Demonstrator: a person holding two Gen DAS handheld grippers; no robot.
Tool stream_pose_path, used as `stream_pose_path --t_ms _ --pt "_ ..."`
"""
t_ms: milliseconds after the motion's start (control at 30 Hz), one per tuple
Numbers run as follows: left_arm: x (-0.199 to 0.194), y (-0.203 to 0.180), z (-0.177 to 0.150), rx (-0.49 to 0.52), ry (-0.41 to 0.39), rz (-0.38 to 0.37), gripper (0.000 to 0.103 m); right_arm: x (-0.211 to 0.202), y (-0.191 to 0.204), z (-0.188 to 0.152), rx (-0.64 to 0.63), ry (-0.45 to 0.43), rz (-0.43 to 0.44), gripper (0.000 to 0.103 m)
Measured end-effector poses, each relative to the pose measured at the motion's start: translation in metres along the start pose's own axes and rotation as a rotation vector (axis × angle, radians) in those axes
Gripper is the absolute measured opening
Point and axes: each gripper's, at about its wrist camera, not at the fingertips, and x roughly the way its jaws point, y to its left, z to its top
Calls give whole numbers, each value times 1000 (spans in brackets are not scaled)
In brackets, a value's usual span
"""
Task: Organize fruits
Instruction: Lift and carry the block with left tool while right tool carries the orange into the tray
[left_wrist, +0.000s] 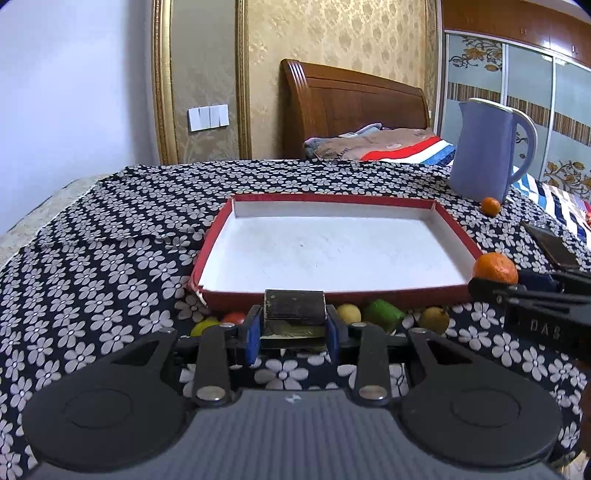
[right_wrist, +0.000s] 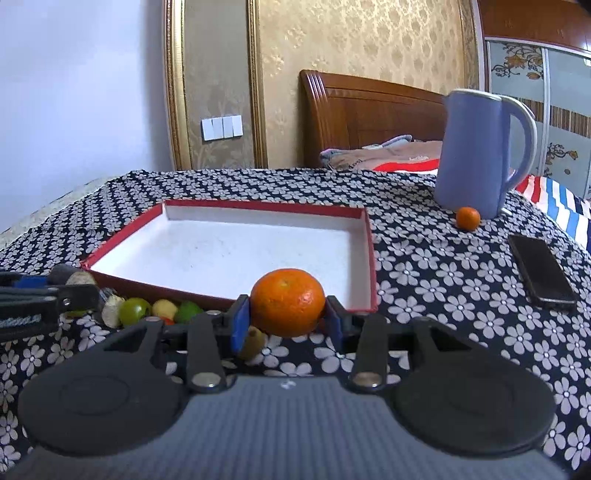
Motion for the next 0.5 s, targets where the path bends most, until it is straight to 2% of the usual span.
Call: stream_pose_path --t_ms 200,500 --pt "11 0 7 23 0 25 34 5 7 -1 5 6 9 41" --pt "23 6 20 11 5 22 34 8 9 3 2 7 14 41"
